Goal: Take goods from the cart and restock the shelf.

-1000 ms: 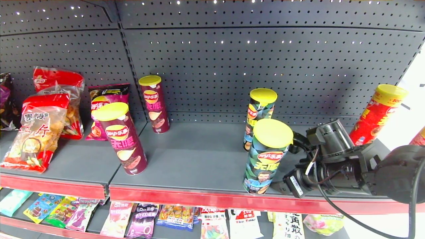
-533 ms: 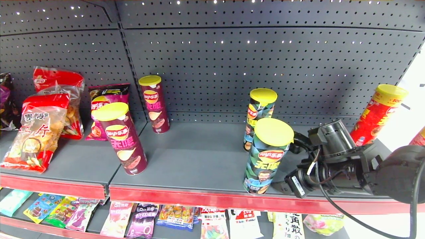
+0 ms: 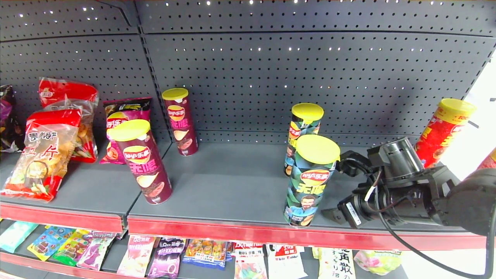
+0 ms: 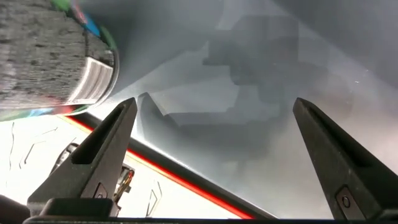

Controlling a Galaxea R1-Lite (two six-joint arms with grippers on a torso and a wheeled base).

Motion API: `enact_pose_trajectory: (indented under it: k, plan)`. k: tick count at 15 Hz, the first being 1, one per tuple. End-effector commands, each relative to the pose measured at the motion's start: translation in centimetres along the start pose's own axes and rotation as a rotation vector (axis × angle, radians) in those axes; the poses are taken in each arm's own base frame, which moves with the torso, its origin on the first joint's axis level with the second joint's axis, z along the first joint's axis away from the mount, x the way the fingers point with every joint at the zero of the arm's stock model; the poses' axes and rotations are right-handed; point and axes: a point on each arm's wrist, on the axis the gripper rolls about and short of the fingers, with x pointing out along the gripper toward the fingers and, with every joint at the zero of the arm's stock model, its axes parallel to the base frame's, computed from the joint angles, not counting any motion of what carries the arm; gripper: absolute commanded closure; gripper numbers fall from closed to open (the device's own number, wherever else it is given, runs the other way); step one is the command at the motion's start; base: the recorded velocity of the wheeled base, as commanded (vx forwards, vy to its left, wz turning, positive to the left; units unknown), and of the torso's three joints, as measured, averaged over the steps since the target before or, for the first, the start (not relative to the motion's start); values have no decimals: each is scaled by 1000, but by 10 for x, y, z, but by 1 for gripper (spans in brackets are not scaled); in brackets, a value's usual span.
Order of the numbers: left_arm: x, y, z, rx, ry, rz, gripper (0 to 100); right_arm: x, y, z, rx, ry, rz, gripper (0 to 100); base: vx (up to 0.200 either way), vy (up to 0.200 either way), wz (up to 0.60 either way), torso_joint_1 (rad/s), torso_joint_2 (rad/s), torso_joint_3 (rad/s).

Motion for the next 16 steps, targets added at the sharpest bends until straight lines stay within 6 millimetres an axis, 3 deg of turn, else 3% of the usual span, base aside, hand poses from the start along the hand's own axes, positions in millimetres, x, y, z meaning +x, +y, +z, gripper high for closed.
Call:
enact_pose_trajectory:
  k: [1, 5, 12, 16]
  plan:
    - [0, 0, 0, 0, -1, 0, 0, -1, -4, 0, 10, -2, -10, 0, 0, 0, 0, 0, 0, 0]
    - [0, 0, 0, 0, -1, 0, 0, -2, -17, -2, 47, 2, -62, 0, 0, 0, 0, 0, 0, 0]
    - [0, 0, 0, 0, -1, -1, 0, -9, -18, 0, 89, -20, -68, 0, 0, 0, 0, 0, 0, 0]
    - [0, 0, 0, 0, -1, 0, 0, 2, -13, 1, 104, 3, -57, 0, 0, 0, 0, 0, 0, 0]
